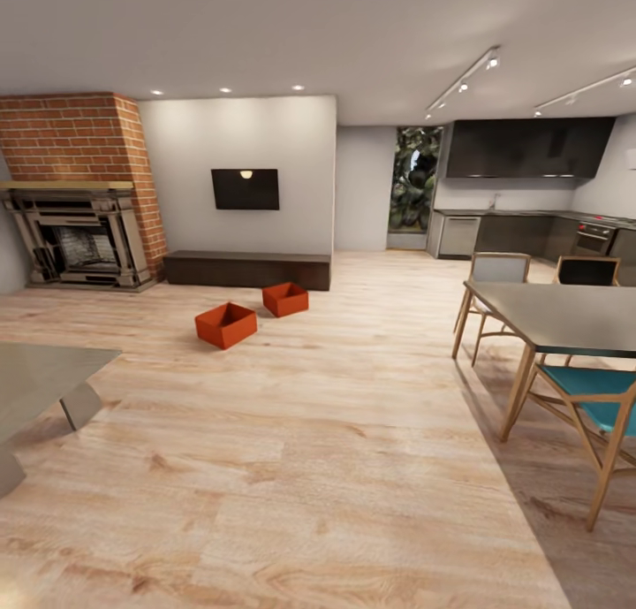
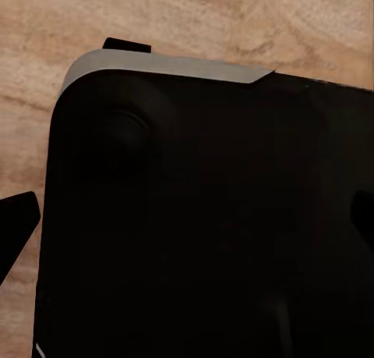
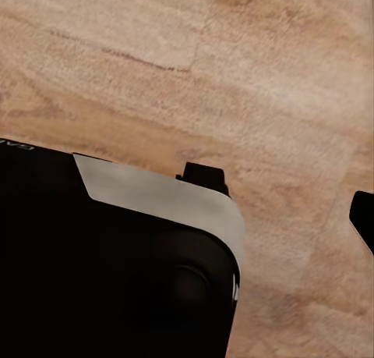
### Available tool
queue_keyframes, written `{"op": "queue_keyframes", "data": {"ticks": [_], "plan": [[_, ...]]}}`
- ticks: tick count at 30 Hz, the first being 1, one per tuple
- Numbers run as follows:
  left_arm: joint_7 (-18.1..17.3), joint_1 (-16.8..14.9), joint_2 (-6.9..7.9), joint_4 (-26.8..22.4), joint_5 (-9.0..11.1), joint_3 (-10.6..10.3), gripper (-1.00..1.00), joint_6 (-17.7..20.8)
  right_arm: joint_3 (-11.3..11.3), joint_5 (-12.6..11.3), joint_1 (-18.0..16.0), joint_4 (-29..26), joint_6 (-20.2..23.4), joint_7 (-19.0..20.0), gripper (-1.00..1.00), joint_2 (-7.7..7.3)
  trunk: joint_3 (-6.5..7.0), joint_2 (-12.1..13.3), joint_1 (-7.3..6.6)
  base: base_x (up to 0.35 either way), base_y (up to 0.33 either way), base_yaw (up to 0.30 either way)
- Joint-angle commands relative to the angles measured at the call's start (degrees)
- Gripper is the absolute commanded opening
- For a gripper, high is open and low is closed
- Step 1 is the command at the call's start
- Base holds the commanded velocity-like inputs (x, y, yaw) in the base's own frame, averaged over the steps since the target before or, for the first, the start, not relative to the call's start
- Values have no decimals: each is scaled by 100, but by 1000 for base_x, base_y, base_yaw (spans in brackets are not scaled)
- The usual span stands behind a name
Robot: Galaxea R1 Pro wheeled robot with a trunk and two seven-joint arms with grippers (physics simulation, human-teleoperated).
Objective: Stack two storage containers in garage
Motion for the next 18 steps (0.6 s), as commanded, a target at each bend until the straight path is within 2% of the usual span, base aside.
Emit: {"op": "queue_keyframes", "data": {"ticks": [1, 18], "plan": [[-28, -1, 0, -1, 45, 19, 100, -2, 47, -76, -6, 16, -29, 18, 100, 3, -5, -2, 3, 322, 58, 0], [-20, -1, 0, 4, 42, 25, 100, -33, 45, -101, -6, 17, -27, 10, 100, 2, -5, -2, 3, 323, 6, 0]]}}
